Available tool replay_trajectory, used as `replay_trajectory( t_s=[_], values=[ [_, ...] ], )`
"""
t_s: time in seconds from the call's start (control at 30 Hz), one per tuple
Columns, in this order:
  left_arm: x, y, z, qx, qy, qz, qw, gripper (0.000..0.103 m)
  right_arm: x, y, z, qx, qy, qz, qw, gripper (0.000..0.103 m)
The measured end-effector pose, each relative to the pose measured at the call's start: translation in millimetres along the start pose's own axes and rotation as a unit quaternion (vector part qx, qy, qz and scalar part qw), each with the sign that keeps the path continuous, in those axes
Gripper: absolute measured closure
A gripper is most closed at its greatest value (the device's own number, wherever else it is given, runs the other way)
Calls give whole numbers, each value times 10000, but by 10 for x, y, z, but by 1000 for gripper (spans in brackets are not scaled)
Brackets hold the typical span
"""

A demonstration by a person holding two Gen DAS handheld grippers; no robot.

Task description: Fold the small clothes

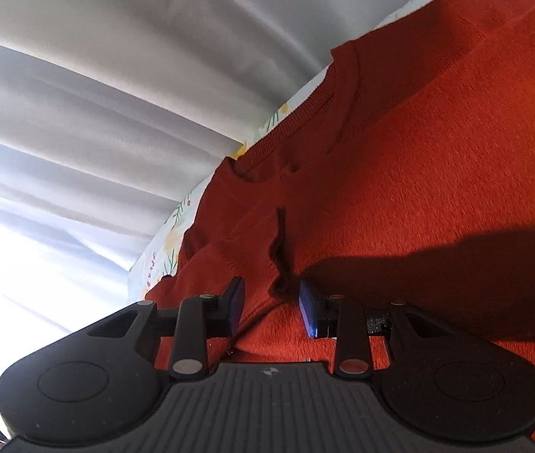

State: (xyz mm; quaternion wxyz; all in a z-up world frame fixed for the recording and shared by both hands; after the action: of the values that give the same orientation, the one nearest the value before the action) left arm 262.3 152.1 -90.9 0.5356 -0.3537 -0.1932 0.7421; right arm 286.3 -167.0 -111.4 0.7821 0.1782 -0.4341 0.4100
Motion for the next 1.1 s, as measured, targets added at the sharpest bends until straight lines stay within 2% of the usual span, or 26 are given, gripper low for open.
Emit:
replay_trajectory(
  t_s=[0.13,0.17,0.2,0.23,0.27,0.3,0.4,0.43,0.5,0.57,0.63,0.8,0.87,0.93,0.97,1.0,1.07,1.1],
  values=[
    [8,26,27,33,-36,-12,10000,11,74,-2,-90,27,8,96,9999,73],
    [4,25,12,45,-55,-34,10000,11,103,-6,-148,77,6,138,9999,75],
    [-1,18,10,65,-72,-41,9999,11,119,8,-187,115,41,177,9998,80],
    [-4,7,21,63,-76,-42,9999,11,141,26,-221,128,113,273,9995,98],
    [-10,-3,37,37,-63,-57,10000,11,183,42,-231,64,241,458,9986,98],
    [-15,-19,53,2,-56,-78,10000,11,255,56,-173,-116,365,757,9964,98],
    [-35,-66,88,-64,-89,-129,9999,11,485,25,303,-1004,86,1309,9863,99],
    [-43,-73,85,-84,-87,-139,9998,11,505,-7,488,-1313,133,1468,9803,99],
    [-72,-70,56,-66,-74,-175,9998,11,449,-50,748,-1749,566,1878,9648,99],
    [-117,-56,-2,14,-68,-219,9997,11,274,-100,866,-1840,1103,2082,9543,98],
    [-171,-46,-48,78,-9,-237,9997,11,45,-179,908,-1733,1355,1787,9590,98],
    [-315,-81,-81,88,68,-488,9987,11,-319,-341,791,-1380,847,708,9843,92],
    [-357,-111,-83,89,109,-552,9984,11,-411,-366,716,-1219,667,437,9893,90],
    [-388,-142,-83,112,111,-587,9982,11,-401,-371,632,-1270,619,372,9893,91],
    [-404,-157,-80,108,125,-611,9980,11,-396,-353,652,-1318,697,417,9879,97],
    [-419,-171,-75,95,145,-642,9978,11,-345,-335,665,-1410,858,579,9846,97],
    [-450,-201,-80,46,177,-731,9972,11,-145,-267,775,-1780,1122,1269,9693,97],
    [-468,-212,-95,41,173,-794,9967,11,-45,-238,864,-2039,1229,1620,9576,97]
  ],
)
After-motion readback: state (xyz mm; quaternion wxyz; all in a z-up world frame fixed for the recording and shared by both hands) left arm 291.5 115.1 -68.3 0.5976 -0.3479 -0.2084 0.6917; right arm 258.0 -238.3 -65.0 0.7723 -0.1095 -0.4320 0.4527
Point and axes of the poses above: each gripper's, at about its wrist camera, not at the fingertips, and z roughly against the way its jaws point, x to its left, y to its underside, the point moved 4 cm from there along -z, roughly the way its jaws point, and after that the axes turned 12 degrees about -z, right-handed, at the moved point
